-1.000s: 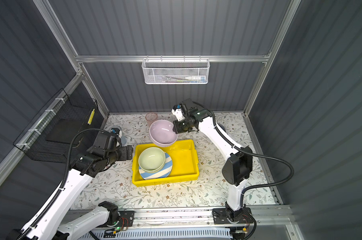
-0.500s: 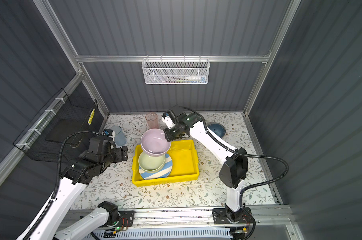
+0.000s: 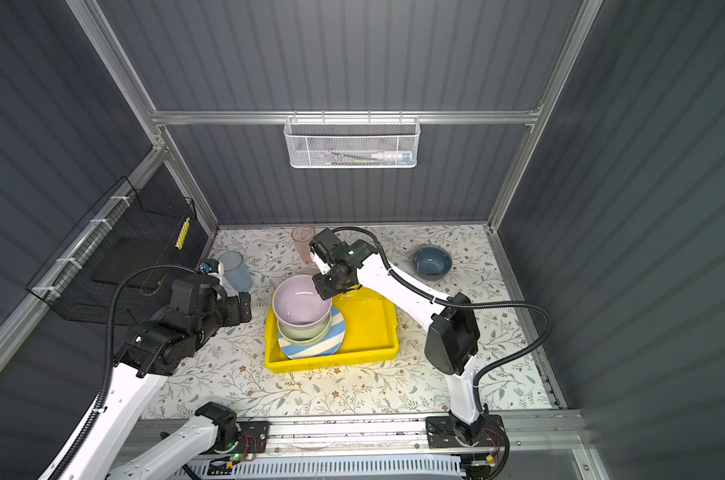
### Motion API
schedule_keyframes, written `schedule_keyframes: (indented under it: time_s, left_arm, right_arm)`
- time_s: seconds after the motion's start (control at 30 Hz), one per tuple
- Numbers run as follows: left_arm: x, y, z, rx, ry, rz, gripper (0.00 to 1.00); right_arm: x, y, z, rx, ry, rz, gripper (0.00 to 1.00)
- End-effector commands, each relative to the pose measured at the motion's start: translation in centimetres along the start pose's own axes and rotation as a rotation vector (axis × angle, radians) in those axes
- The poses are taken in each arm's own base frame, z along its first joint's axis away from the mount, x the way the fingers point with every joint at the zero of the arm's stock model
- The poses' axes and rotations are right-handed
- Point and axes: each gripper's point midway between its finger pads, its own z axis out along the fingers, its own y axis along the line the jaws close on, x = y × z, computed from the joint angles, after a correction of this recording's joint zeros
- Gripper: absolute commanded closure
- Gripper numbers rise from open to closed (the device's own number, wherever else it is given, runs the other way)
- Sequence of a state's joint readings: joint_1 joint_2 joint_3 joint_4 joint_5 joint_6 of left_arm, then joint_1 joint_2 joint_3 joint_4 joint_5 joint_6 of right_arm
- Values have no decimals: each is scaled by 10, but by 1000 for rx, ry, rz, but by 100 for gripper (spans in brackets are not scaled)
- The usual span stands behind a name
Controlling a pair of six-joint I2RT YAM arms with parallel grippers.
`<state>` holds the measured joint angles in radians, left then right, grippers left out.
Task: Place the mixed dishes into the plastic bin
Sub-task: 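Carry the lilac bowl with the right gripper and lower it onto the green bowl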
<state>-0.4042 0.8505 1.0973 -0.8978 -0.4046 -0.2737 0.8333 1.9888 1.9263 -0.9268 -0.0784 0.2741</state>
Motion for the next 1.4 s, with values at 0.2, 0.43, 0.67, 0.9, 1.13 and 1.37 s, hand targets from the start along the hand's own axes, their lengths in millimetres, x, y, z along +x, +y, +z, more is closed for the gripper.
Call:
schedule_keyframes:
  time_s: [0.2,0.43,0.67,0.9,1.13,1.37]
  left_arm:
    - [12,5,3,-15,23,0,7]
    - [14,3,5,-9,27,1,6]
    - [15,0,9,0,35,3,6]
    - [18,-1,11,3,43,6,6]
    - [21,-1,12,3,48,7,6]
    - [27,0,15,-4,62,10,6]
  right_arm:
    - [-13,19,-3,-26,-24,18,100]
    - [-8,21,7,-2,-2,6,100]
    - [-3,22,16,16,15,-2,100]
    - [0,22,24,20,25,-5,100]
    - [3,19,28,38,33,-6,100]
    - [8,15,32,56,49,-6,95]
